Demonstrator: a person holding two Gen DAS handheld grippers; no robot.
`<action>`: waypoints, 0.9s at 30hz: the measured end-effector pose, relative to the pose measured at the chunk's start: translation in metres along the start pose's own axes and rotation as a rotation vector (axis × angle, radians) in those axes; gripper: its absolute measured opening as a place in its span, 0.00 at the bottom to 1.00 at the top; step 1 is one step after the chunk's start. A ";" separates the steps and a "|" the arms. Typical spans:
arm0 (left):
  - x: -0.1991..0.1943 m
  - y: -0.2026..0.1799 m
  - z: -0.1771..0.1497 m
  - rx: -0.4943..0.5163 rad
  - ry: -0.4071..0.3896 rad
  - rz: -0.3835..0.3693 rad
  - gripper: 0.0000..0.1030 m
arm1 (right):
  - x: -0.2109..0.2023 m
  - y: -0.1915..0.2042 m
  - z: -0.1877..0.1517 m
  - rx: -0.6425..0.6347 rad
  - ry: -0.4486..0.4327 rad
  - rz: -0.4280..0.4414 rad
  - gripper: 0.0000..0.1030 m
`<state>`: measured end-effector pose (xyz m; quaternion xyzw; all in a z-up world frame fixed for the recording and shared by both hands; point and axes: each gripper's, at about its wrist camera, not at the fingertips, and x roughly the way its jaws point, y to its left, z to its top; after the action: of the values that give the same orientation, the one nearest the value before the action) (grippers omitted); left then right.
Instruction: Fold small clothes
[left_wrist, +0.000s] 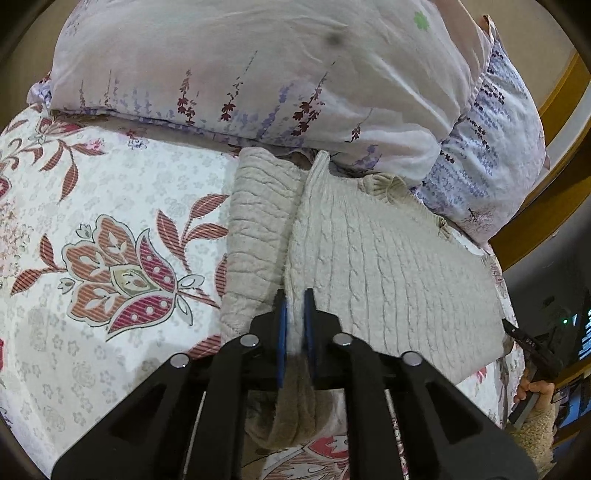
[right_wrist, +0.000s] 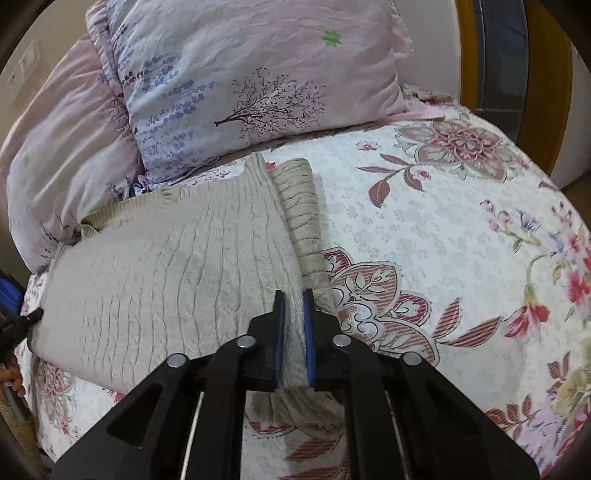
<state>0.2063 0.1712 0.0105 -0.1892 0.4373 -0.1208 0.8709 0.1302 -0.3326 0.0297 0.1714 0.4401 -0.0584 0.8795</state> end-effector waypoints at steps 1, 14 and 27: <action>-0.003 -0.002 0.000 0.003 -0.007 0.002 0.16 | -0.004 0.002 0.001 0.000 -0.010 0.001 0.11; -0.006 -0.061 -0.009 0.228 -0.065 -0.002 0.46 | 0.003 0.056 0.000 -0.176 -0.026 0.041 0.23; -0.012 -0.042 -0.007 0.141 -0.097 -0.031 0.70 | 0.006 0.080 0.001 -0.220 -0.029 0.025 0.43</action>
<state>0.1917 0.1365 0.0334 -0.1401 0.3818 -0.1555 0.9002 0.1546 -0.2579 0.0450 0.0785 0.4287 -0.0011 0.9000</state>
